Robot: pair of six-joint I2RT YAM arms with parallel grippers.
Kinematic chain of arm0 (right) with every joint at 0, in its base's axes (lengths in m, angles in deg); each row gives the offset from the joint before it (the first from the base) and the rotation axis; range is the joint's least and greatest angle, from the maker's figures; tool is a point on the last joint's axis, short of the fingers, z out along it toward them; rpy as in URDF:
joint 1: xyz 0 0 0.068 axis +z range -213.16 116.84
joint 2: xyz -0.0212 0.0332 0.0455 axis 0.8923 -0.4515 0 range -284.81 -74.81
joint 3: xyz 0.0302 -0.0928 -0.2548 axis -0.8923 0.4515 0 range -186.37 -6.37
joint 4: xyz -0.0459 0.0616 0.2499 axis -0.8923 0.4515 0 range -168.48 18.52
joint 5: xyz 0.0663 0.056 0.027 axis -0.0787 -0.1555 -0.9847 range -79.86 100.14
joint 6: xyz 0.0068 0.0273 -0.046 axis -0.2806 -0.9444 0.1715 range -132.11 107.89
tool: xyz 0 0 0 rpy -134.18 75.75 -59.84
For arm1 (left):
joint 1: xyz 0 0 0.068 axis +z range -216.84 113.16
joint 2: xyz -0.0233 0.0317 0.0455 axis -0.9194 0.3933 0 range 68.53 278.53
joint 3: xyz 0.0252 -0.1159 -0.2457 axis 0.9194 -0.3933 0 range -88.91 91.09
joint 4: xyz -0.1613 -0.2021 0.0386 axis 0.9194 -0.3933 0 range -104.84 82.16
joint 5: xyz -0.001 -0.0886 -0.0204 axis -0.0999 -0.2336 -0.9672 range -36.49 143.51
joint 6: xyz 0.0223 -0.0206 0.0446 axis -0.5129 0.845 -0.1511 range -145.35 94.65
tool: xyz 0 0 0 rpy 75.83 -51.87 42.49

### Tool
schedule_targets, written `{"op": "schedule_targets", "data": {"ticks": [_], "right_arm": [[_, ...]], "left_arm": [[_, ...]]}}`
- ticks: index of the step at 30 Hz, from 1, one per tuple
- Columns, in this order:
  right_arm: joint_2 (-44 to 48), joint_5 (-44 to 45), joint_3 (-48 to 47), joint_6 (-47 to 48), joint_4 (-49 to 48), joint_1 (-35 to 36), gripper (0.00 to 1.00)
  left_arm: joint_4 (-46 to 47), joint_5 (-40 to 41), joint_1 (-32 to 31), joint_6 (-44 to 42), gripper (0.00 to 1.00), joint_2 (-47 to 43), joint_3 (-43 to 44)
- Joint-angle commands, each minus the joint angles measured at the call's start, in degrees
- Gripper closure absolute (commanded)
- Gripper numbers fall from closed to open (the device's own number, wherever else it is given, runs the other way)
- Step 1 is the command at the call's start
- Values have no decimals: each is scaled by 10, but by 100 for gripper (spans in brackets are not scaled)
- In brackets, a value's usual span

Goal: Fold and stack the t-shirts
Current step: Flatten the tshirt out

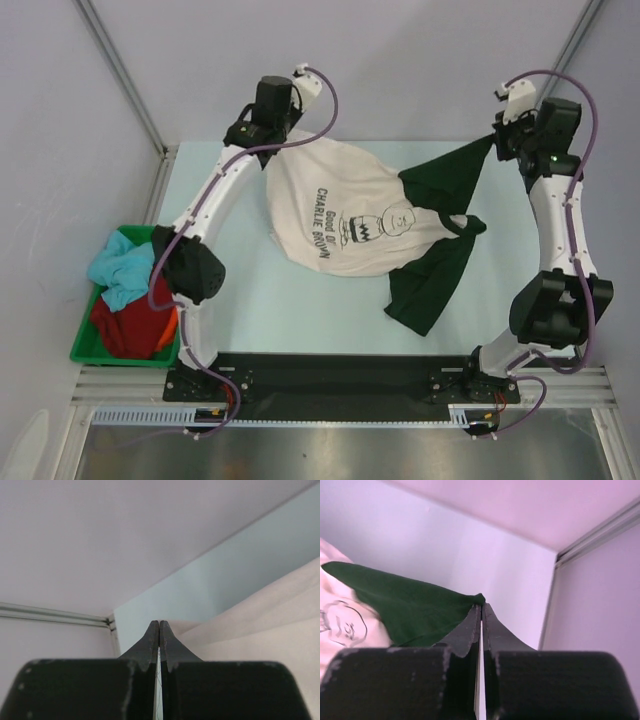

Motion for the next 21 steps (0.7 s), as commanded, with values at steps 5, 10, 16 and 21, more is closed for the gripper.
{"op": "schedule_targets", "data": {"ticks": [5,10,16,21], "right_arm": [[127,47,-103,-102,-48,-5,100],[200,57,-177,-103,19,-5,100],[322,89,-194,-86,88,-5,100],[350,118,-267,-49,114,-5,100]], "left_arm": [[48,49,-47,-45,100,-175,11],[32,40,-94,-54,100,-287,-36],[23,31,-111,-70,100,-419,-72],[0,21,-110,-82,100,-477,-66]]}}
